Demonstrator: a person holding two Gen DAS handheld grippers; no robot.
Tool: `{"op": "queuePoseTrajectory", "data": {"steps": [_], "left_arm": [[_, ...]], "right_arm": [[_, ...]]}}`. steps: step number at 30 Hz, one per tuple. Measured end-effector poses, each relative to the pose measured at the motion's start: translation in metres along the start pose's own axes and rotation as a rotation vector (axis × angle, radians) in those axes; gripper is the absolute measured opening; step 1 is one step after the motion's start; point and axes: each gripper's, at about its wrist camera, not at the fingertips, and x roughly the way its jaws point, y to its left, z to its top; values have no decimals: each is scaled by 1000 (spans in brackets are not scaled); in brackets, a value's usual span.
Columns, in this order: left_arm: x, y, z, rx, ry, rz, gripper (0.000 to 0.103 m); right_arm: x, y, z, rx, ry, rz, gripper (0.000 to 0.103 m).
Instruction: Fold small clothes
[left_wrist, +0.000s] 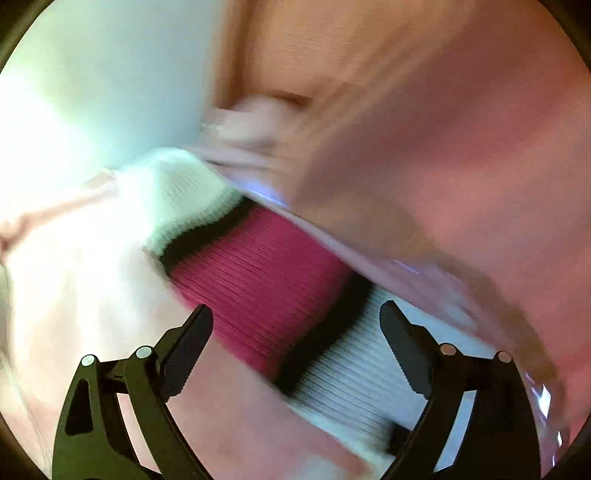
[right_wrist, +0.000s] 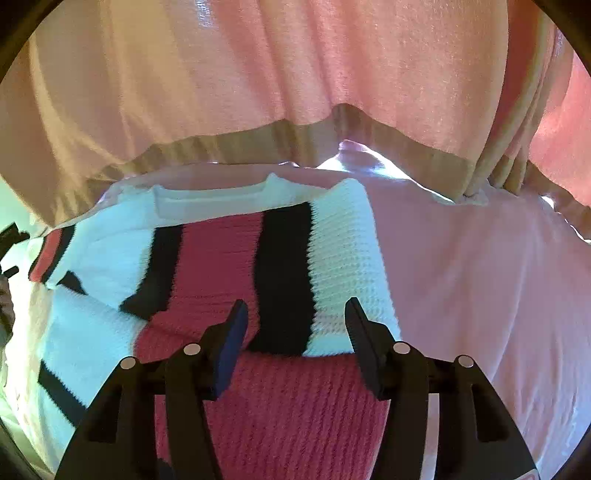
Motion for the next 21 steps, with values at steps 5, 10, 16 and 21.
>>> {"op": "queuePoseTrajectory", "data": {"steps": [5,10,16,21], "left_arm": [[55,97,59,-88,28,193,88],[104,120,65,-142,110,165,70],[100,66,60,-4,23,120,14],[16,-37,41,209,-140,-44,13]], "right_arm": [[4,13,-6,-26,25,15,53],[22,28,-15,-76,68,-20,54],[32,31,-20,-88,90,-31,54],[20,27,-14,-69,58,-18,54]]}}
